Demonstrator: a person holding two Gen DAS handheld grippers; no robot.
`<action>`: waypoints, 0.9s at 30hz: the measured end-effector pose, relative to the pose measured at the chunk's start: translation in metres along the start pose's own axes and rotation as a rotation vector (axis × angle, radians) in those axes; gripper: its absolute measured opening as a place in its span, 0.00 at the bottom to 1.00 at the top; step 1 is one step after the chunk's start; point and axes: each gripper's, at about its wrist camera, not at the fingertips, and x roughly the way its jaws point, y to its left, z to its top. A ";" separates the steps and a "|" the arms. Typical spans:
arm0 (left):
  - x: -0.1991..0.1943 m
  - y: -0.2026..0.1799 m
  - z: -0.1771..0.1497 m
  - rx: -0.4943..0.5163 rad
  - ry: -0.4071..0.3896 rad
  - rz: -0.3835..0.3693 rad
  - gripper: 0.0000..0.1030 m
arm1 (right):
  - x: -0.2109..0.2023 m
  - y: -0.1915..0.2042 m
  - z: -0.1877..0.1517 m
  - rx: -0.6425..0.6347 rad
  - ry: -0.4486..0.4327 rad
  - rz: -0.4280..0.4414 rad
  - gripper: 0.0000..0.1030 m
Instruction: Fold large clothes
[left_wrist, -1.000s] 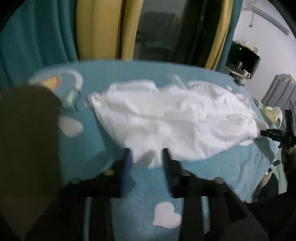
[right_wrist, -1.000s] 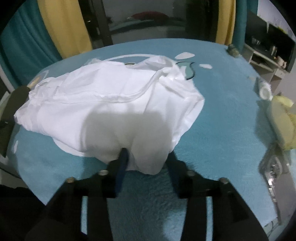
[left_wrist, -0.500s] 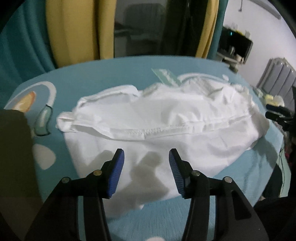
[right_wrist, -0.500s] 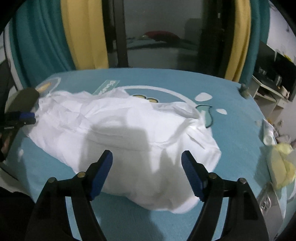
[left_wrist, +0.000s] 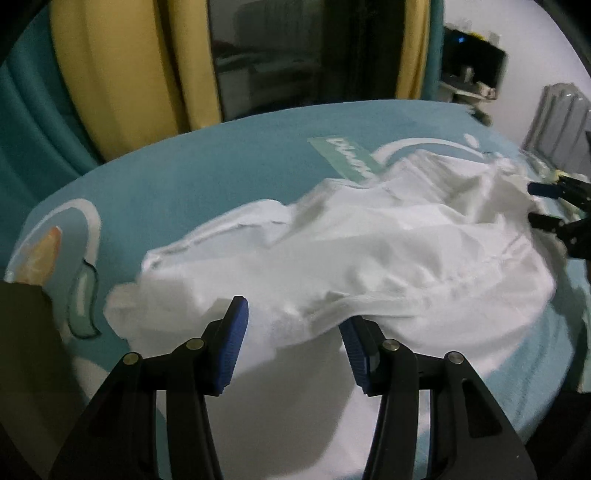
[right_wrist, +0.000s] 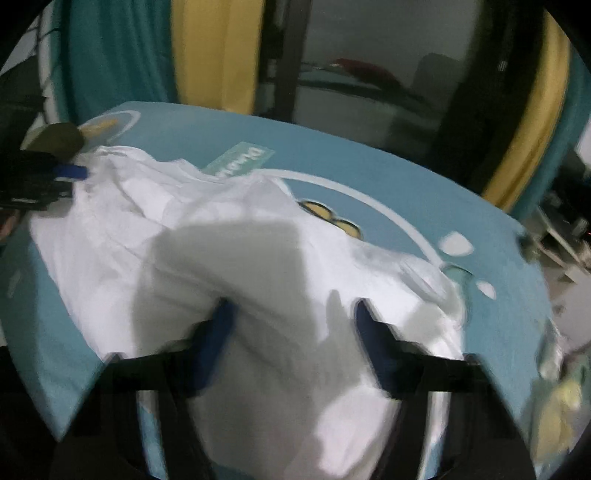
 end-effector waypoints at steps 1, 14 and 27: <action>0.004 0.002 0.004 0.002 0.002 0.013 0.51 | 0.004 -0.001 0.004 0.001 0.005 0.036 0.25; 0.058 0.037 0.054 -0.084 0.045 0.038 0.51 | 0.035 -0.035 0.062 0.003 -0.005 0.048 0.11; 0.067 0.077 0.080 -0.151 0.050 0.042 0.51 | 0.058 -0.102 0.061 0.250 0.003 0.022 0.23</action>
